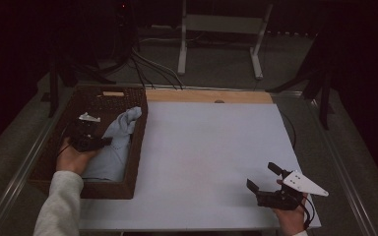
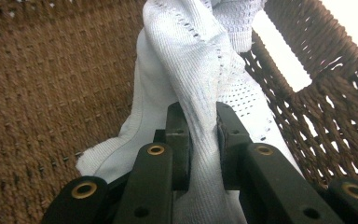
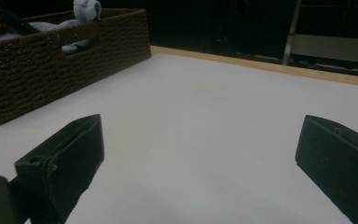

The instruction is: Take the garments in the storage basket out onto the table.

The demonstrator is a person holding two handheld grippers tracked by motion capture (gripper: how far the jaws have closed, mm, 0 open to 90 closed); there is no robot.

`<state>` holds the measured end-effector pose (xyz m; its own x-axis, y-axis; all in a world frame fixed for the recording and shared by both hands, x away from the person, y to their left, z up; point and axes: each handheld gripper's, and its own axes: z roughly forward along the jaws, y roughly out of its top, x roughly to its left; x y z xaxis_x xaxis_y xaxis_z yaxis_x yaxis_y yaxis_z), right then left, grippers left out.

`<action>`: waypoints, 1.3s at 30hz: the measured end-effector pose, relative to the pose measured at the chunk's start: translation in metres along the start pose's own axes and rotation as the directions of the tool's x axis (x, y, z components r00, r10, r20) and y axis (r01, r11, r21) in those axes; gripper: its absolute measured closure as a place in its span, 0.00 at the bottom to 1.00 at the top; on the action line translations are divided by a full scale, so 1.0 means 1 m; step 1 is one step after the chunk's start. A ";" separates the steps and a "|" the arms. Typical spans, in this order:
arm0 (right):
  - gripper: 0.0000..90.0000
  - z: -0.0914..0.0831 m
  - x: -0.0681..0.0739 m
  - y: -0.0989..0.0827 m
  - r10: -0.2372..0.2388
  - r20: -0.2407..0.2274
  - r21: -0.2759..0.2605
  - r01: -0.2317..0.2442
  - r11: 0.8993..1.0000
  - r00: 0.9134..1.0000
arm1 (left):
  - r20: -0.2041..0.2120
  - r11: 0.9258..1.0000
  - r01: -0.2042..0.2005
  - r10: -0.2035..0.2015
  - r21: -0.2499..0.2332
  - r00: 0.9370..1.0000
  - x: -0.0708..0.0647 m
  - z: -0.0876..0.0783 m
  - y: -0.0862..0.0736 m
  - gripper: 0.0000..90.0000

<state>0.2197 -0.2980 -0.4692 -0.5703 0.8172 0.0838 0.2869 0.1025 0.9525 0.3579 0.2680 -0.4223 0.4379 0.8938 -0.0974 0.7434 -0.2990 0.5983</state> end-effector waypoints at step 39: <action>0.02 -0.001 0.000 0.000 -0.001 0.003 -0.003 0.001 1.000 1.000 | 0.025 0.966 0.017 -0.010 -0.256 1.000 -0.004 -0.041 -0.004 0.88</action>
<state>0.2190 -0.2986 -0.4688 -0.5684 0.8187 0.0822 0.2841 0.1015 0.9534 0.3324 0.2794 -0.3921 0.4426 0.8882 -0.1235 0.5961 -0.1885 0.7804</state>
